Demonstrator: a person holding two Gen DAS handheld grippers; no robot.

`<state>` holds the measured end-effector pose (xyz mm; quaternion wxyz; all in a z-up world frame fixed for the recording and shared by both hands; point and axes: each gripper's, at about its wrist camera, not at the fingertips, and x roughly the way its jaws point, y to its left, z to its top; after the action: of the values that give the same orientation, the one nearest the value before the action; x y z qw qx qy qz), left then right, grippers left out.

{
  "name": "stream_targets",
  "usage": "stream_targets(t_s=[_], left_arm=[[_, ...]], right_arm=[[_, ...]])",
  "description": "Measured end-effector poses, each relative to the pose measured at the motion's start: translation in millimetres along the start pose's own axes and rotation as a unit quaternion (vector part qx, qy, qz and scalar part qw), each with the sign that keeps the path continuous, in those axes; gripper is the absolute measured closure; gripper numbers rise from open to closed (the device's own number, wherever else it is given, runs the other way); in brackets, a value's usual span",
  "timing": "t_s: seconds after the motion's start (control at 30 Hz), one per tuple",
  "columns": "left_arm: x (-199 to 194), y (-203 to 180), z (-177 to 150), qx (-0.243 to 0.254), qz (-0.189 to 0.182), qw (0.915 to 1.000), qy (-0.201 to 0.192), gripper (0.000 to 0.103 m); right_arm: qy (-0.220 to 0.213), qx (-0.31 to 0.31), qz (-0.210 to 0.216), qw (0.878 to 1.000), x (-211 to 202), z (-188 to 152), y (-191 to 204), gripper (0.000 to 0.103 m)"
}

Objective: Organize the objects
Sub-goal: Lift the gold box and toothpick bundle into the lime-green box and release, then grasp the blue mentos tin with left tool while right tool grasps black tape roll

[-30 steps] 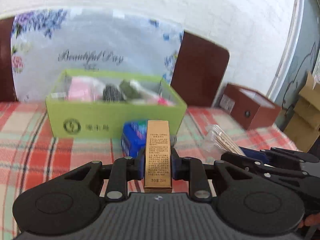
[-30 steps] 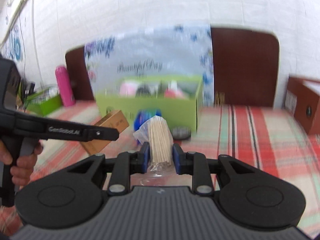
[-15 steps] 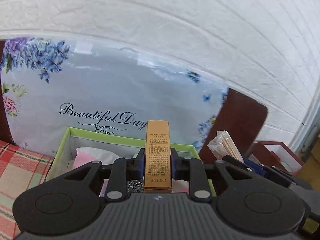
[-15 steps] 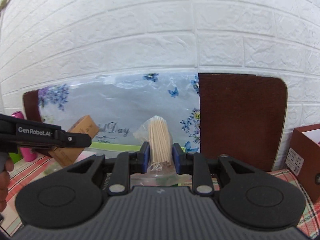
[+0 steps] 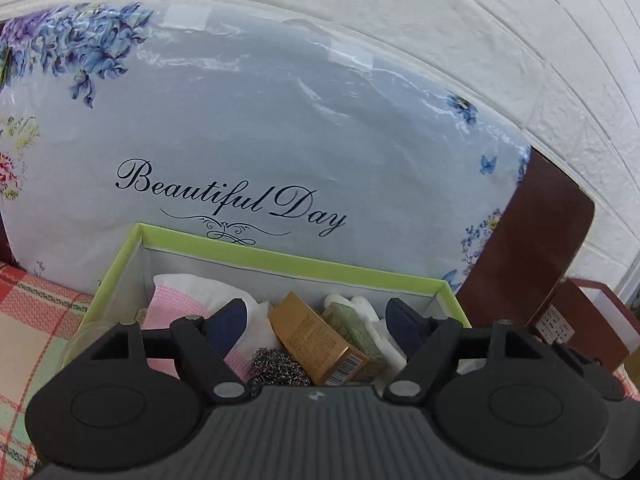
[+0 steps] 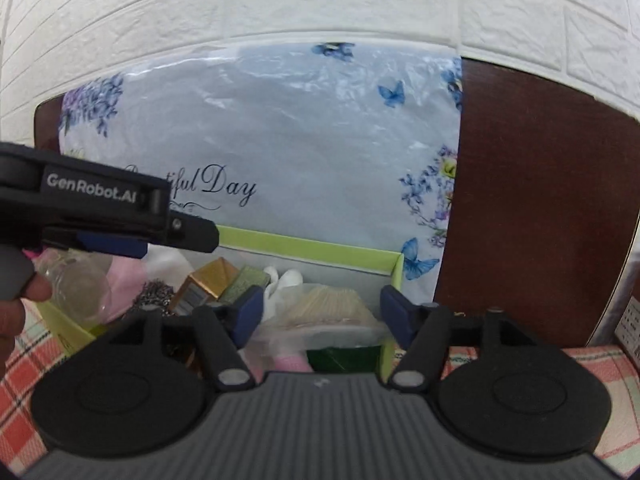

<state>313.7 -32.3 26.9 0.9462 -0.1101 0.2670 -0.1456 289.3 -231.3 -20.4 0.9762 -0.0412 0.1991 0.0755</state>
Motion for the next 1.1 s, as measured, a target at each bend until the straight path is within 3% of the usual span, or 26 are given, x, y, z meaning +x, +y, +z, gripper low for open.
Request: stream_targets(t_s=[0.03,0.13,0.23,0.37,0.73,1.1], left_arm=[[-3,-1,0,0.000,0.004,1.0000,0.002,0.024],[-21,-9,2,0.006,0.001,1.0000,0.000,0.023],[-45,-23,4,0.023,-0.004,0.9995,-0.020,0.023],[-76,-38,-3,0.045,0.014,0.9985,-0.027,0.022],[-117,-59,-55,0.073,0.054,0.9959,-0.007,0.022],[-122,-52,-101,0.051,0.072,0.9952,0.043,0.022]], right_arm=[[-0.002,-0.002,-0.007,1.000,-2,-1,2,0.021],[-0.011,0.005,-0.006,1.000,-15,3,1,0.019],[-0.031,0.026,-0.012,0.999,-41,11,-5,0.010],[-0.054,0.044,-0.024,0.997,-77,14,-10,0.001],[-0.043,0.097,-0.019,0.994,-157,-14,-20,0.000],[-0.006,0.131,-0.026,0.991,-189,-56,-25,0.000]])
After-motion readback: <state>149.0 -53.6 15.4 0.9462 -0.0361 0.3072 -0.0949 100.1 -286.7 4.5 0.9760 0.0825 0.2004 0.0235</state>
